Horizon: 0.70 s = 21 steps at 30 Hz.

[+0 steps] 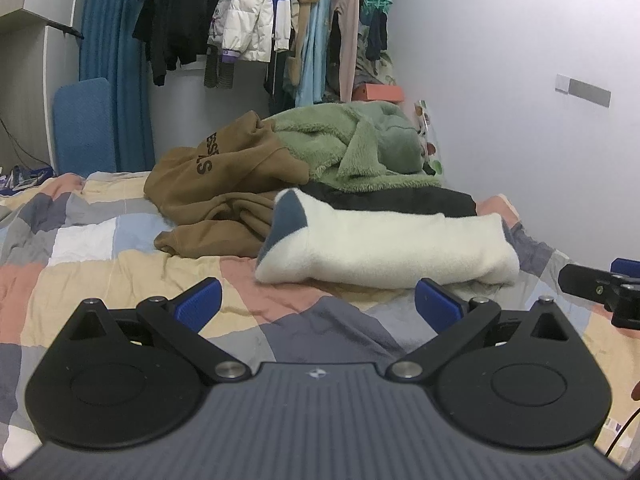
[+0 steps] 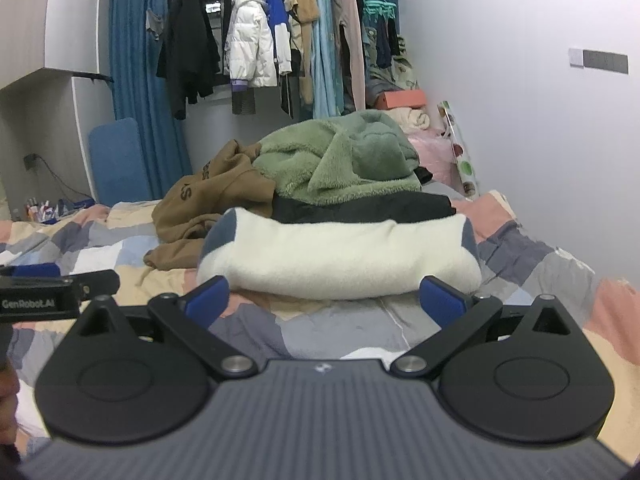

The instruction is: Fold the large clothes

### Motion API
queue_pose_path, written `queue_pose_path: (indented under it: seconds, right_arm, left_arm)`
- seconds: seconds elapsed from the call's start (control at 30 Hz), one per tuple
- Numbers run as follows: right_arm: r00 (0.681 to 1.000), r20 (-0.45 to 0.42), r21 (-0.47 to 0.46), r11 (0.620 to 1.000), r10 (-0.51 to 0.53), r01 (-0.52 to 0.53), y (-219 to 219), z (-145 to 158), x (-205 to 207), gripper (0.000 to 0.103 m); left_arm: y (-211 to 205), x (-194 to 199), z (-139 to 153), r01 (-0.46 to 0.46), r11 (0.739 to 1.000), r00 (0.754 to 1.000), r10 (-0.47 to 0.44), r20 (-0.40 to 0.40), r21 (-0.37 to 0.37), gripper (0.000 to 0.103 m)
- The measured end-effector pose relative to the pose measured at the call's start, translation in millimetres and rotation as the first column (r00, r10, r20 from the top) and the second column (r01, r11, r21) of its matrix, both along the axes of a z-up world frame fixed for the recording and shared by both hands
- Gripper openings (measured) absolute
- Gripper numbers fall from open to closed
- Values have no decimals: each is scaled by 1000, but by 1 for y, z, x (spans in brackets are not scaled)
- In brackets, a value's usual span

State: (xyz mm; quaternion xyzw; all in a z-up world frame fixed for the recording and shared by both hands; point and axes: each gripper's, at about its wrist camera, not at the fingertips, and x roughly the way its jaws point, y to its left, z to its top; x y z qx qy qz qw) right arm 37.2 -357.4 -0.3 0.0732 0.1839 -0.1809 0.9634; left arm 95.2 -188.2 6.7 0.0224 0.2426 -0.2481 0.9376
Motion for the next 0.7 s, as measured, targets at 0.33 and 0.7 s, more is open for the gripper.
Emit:
queue_pose_path:
  seconds: [0.33,0.7]
  right_arm:
    - [999,-34,22,1000,-20,20,-3,-7,2,103]
    - [997,78,-2,1000,-31,31,0,2,-10,103]
  left_arm:
    - [0,2,-4,10,1000,1000,-9,-17,14,103]
    - [4,-9,9,-18,1000,997,19,72,-16,103]
